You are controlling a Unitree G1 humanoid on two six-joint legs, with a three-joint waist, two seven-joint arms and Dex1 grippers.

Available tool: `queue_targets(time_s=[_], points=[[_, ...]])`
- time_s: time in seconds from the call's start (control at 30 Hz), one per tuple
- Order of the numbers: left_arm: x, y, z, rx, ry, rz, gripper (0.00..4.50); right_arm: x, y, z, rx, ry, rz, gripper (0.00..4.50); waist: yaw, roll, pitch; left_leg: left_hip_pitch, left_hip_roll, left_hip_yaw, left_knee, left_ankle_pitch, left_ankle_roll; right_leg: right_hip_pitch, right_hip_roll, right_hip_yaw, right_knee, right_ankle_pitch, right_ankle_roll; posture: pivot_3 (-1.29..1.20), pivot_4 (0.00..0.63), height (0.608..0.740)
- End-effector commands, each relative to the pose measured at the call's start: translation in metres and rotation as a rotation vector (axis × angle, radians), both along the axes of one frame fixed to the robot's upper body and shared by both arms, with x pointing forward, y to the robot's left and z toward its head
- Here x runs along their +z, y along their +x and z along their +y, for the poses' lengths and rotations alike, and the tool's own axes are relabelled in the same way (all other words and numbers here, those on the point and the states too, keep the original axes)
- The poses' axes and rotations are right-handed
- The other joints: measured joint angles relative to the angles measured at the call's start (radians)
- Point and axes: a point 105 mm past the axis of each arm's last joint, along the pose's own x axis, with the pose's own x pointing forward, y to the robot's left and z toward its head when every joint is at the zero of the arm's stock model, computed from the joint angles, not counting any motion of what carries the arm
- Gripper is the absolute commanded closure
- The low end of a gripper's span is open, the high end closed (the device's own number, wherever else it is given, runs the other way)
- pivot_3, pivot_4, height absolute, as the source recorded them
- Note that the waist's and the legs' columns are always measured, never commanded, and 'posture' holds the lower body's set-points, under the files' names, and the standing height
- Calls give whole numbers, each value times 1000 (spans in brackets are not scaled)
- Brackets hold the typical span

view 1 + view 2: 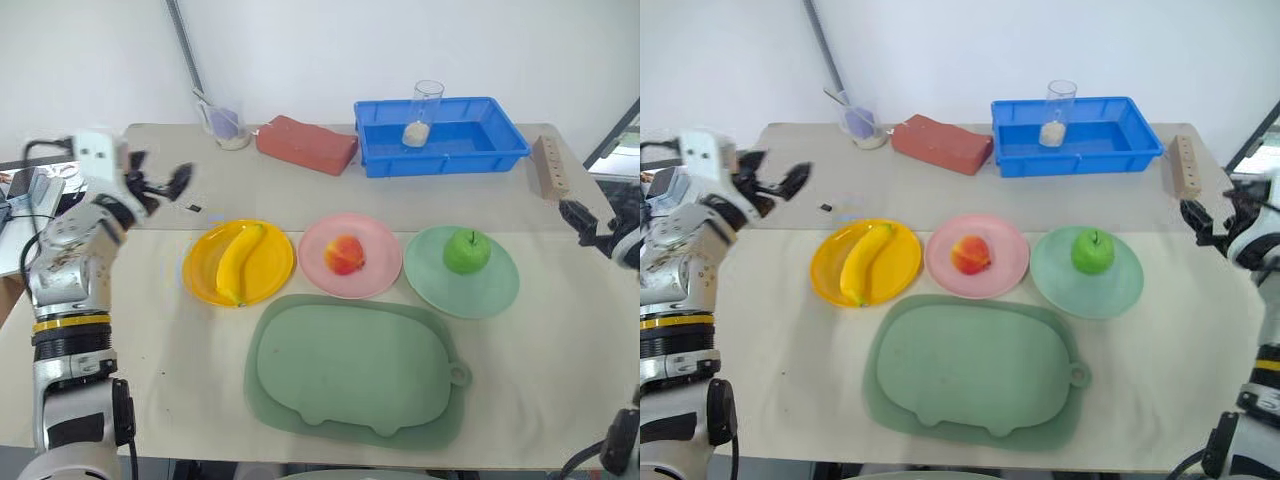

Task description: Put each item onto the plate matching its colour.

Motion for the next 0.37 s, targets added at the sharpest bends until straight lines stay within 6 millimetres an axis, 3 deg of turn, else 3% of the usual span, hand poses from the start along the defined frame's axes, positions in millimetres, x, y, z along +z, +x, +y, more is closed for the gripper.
queue_targets(time_s=[0.03, 0.17, 0.37], points=[[-15, -13, 49, 231, -12, -30, 0, 3, -2, -20, -151, -126, -97, 36, -1, 2, -1, 0, 0, 1, -1, 0, 0, 0, 0, 1, 0, 0, 0, 0, 150, 740], [-44, -29, 84, 414, -63, -5, 0, -19, -6, -30, -245, -107, -120, 36, 0, 0, -1, 2, 0, 1, -3, 1, -2, 0, 0, 1, 1, 0, 0, 0, 150, 740], [-85, -41, 95, 510, -81, 65, 0, -44, -13, -34, -323, -76, -111, 36, 10, -1, -1, 2, 0, 1, -3, 3, -4, 1, -1, 1, 0, 0, 1, 0, 150, 740]])
